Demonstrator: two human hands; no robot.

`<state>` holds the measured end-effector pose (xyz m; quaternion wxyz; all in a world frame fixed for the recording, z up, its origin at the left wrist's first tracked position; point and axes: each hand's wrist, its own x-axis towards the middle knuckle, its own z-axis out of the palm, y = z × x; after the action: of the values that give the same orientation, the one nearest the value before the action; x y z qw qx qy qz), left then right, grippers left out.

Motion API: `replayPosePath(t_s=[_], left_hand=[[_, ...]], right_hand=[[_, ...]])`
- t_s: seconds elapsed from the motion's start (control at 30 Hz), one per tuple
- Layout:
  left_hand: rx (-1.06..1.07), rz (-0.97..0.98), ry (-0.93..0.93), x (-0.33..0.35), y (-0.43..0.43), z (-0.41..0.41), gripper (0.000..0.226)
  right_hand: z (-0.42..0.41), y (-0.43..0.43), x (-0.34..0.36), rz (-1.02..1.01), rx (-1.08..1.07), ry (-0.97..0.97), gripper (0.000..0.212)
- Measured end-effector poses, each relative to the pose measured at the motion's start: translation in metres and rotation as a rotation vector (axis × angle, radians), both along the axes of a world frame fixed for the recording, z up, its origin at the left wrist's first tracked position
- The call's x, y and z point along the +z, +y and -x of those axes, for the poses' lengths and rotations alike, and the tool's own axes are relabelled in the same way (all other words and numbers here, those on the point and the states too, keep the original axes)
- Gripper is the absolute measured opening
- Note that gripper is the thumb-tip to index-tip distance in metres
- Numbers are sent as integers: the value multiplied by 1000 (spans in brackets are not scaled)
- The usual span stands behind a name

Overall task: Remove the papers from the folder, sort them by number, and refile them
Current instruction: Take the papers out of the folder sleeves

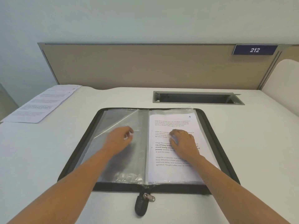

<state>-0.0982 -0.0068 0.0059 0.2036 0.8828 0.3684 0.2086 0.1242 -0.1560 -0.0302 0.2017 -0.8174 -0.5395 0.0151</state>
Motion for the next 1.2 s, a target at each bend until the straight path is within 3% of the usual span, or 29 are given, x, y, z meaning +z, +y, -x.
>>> replayPosePath(t_s=[0.1, 0.27, 0.43, 0.77, 1.03, 1.2], left_hand=[[-135, -19, 122, -13, -5, -11, 33], [-151, -1, 306, -21, 8, -14, 84], [-57, 17, 499, -19, 27, -16, 54], [289, 172, 585, -11, 70, 15, 67], [366, 118, 718, 3, 74, 16, 60], [371, 50, 621, 3, 61, -5, 57]], right_hand=[[0, 0, -1, -2, -13, 1, 59], [1, -1, -2, -33, -15, 8, 80], [-1, -1, -2, -26, -24, 5, 74], [-1, 0, -4, -36, -19, -1, 77], [-2, 1, -4, -47, -16, 5, 74], [-2, 1, -5, -41, -10, -8, 71]])
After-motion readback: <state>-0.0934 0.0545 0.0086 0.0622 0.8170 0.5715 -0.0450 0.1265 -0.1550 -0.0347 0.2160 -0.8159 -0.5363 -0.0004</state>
